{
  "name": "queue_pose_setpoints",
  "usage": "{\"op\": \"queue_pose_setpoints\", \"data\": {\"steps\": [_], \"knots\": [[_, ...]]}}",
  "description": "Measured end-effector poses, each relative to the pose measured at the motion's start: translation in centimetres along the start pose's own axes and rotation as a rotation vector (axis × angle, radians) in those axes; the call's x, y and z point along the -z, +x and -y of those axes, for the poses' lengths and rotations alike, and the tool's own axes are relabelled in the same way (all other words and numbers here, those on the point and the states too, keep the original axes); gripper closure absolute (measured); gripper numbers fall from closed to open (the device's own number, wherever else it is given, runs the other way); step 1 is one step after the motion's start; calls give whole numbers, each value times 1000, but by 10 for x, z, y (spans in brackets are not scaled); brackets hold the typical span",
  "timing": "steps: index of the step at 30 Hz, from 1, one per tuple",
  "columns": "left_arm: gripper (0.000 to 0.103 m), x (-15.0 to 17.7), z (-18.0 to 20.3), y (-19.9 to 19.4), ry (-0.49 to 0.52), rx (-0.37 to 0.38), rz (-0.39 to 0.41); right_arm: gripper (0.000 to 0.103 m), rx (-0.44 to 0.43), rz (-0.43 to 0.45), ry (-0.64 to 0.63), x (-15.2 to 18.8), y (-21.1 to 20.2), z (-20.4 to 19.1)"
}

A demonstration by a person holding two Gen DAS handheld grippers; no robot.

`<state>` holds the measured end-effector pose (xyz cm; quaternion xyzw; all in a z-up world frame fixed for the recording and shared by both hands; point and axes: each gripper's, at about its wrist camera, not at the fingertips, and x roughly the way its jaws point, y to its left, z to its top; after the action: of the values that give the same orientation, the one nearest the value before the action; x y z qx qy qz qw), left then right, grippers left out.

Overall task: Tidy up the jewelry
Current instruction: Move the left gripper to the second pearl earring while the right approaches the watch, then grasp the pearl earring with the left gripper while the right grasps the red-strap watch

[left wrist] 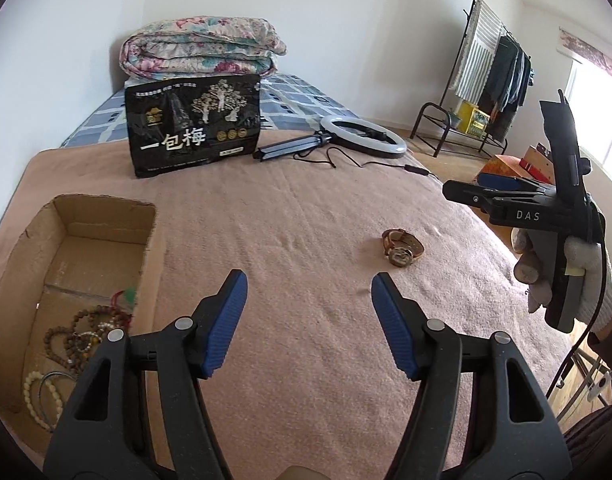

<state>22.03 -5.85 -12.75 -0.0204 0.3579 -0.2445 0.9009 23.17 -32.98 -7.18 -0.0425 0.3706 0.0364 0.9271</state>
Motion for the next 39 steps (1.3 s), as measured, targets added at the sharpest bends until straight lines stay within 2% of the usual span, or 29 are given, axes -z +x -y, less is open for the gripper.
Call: {"op": "queue_pose_setpoints", "data": {"steps": [11, 13, 19, 21, 24, 32, 34, 39], "knots": [[54, 7, 35, 48, 21, 86, -74, 0, -3, -35, 31, 24, 14, 33], [63, 10, 42, 57, 36, 97, -93, 0, -10, -41, 34, 28, 18, 36], [67, 15, 56, 85, 56, 131, -138, 0, -39, -64, 27, 38, 29, 39], [67, 16, 61, 95, 69, 132, -150, 0, -47, -72, 16, 41, 33, 38], [73, 18, 68, 110, 97, 126, -173, 0, -59, -80, 0, 45, 38, 38], [74, 20, 70, 135, 124, 89, -193, 1, -106, -111, 17, 51, 58, 40], [78, 21, 69, 141, 129, 77, -202, 3, -116, -119, 21, 52, 63, 40], [79, 25, 69, 149, 138, 62, -207, 5, -126, -127, 21, 53, 71, 36]]}}
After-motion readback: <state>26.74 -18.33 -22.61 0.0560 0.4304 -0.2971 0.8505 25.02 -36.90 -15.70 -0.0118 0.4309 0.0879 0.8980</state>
